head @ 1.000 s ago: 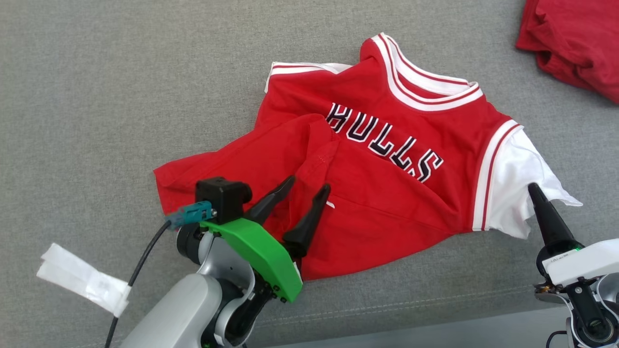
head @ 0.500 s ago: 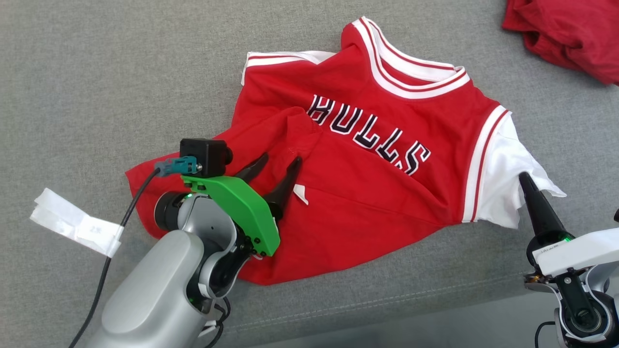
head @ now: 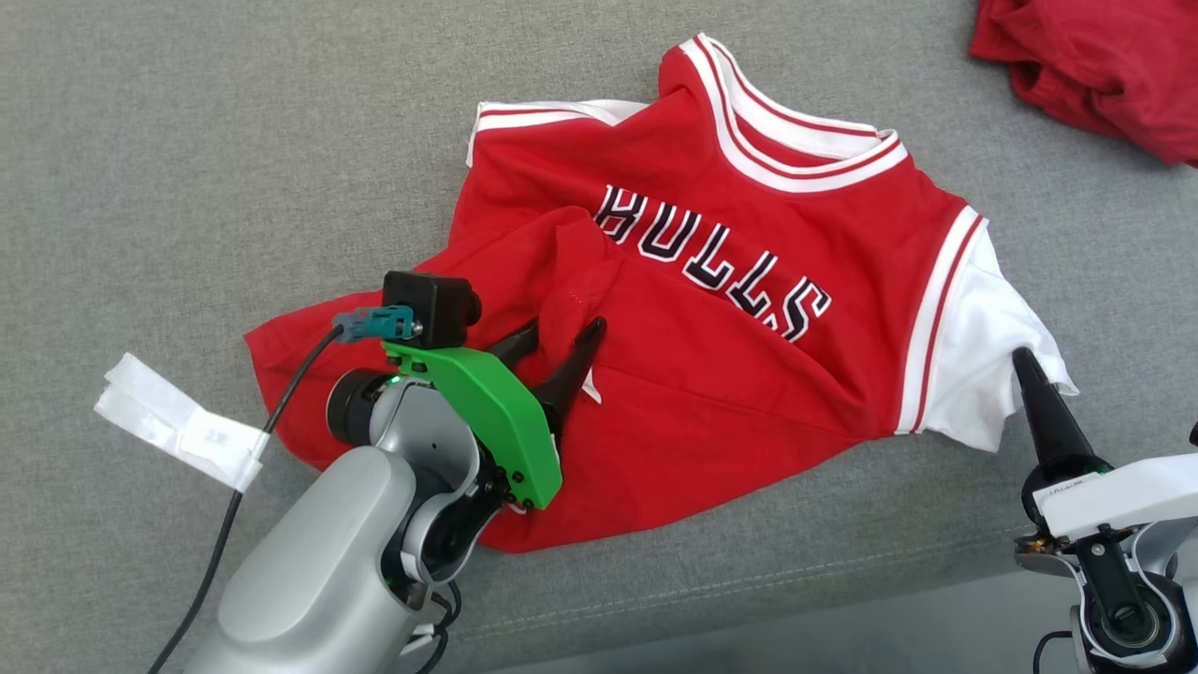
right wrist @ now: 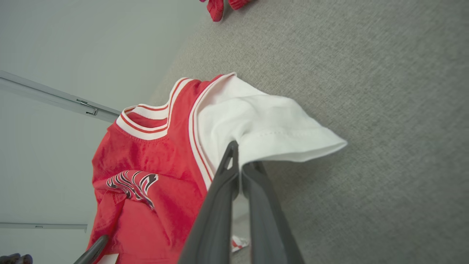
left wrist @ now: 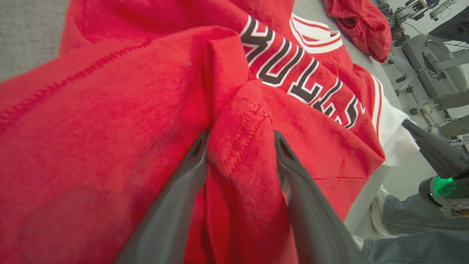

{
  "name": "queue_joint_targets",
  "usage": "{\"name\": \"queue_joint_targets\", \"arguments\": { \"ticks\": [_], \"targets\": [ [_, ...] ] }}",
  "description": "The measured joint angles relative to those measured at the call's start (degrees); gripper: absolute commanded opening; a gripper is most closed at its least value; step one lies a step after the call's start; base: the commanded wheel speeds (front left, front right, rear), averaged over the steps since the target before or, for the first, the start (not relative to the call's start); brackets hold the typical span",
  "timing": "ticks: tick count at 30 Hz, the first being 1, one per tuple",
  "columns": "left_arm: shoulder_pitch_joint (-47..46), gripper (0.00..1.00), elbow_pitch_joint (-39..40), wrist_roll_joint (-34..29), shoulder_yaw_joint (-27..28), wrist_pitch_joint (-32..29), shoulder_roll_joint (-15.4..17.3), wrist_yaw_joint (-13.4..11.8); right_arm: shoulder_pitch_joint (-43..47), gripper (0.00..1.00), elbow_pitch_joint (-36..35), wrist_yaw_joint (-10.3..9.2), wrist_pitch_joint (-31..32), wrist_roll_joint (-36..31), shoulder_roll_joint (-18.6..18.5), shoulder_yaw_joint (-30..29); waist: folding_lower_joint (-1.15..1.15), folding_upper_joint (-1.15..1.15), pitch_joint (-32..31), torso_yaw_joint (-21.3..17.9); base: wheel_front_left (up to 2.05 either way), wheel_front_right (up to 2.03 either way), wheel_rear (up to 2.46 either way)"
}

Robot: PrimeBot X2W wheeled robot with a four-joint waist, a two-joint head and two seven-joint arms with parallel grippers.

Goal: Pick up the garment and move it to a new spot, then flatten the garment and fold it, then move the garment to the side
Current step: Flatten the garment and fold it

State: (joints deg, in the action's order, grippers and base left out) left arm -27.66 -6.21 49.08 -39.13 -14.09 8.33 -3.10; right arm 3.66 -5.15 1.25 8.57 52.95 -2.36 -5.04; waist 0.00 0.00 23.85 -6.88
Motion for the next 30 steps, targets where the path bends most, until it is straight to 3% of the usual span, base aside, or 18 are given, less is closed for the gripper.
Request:
{"name": "queue_joint_targets", "arguments": {
  "ticks": [1,21,26,30],
  "targets": [
    [0.0,0.0,0.08,0.0,-0.1,0.01,-0.11,0.3,0.0,0.0,0.18,0.0,-0.2,0.0,0.02,-0.26,0.0,0.0,-0.1,0.15,0.0,0.0,0.0],
    [4.45,0.0,11.82,3.2,2.36,4.19,-0.38,2.0,0.63,0.0,2.02,-0.01,-1.1,-0.02,0.01,-0.99,0.0,0.0,-3.15,3.12,0.0,0.0,0.0],
    [7.82,0.0,16.82,3.25,4.69,6.65,0.36,0.62,0.97,0.0,0.69,0.01,-1.68,0.52,-0.08,-2.19,0.0,0.0,-4.16,4.25,0.0,0.0,0.0],
    [10.73,0.0,20.94,3.58,6.53,8.47,1.18,-0.25,0.71,0.0,-4.35,0.26,-2.1,3.72,-0.04,-4.79,0.0,0.0,-5.19,5.27,0.0,0.0,0.0]
  ]
}}
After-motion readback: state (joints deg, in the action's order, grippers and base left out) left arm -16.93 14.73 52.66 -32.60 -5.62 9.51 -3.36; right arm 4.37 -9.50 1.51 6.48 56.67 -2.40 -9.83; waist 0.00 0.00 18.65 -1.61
